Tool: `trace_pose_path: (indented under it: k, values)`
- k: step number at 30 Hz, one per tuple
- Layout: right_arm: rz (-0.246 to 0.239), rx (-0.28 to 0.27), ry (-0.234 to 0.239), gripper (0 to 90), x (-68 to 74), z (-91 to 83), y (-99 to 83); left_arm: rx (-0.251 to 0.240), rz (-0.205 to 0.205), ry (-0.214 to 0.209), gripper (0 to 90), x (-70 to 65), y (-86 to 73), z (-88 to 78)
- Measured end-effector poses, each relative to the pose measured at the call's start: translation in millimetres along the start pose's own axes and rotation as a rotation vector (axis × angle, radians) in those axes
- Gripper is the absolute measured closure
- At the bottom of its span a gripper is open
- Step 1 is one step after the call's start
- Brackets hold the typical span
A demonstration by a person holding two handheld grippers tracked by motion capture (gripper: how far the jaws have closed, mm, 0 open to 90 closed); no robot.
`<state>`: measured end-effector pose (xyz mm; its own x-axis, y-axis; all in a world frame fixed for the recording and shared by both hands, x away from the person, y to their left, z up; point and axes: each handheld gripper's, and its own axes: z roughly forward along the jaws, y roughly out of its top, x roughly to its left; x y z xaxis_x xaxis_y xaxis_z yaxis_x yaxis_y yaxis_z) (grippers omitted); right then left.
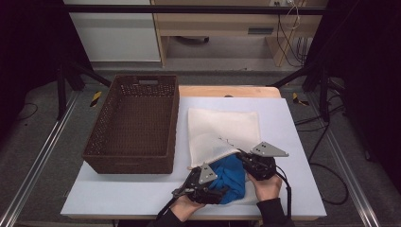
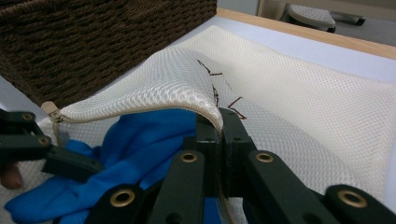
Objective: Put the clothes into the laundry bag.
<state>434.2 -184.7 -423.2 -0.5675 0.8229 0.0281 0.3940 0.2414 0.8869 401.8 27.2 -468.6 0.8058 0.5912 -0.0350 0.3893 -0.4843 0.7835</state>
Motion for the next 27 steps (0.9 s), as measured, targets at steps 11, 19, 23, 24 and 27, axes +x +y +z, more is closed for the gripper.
trace_pose_path:
  k: [11, 19, 23, 24, 27]
  values:
    - [0.007, -0.003, 0.006, 87.8, 1.7, 1.2, 1.0, 0.028, -0.005, 0.080, 74.8, -2.6, 13.3, 4.4]
    - [0.007, -0.018, 0.011, 87.8, 3.2, -1.5, 3.8, -0.068, -0.008, 0.181, 75.6, 1.5, 37.4, 37.7]
    - [0.017, -0.023, 0.010, 87.8, 1.0, -2.5, 3.9, -0.107, -0.007, 0.186, 72.6, 5.0, 34.6, 56.5]
    - [0.014, -0.019, 0.008, 87.8, 0.8, -2.3, 3.6, -0.116, -0.004, 0.176, 68.8, 5.1, 33.0, 56.9]
    - [0.011, -0.015, 0.009, 87.8, 0.3, -0.6, 2.7, -0.110, 0.009, 0.130, 50.5, 3.6, 31.6, 51.1]
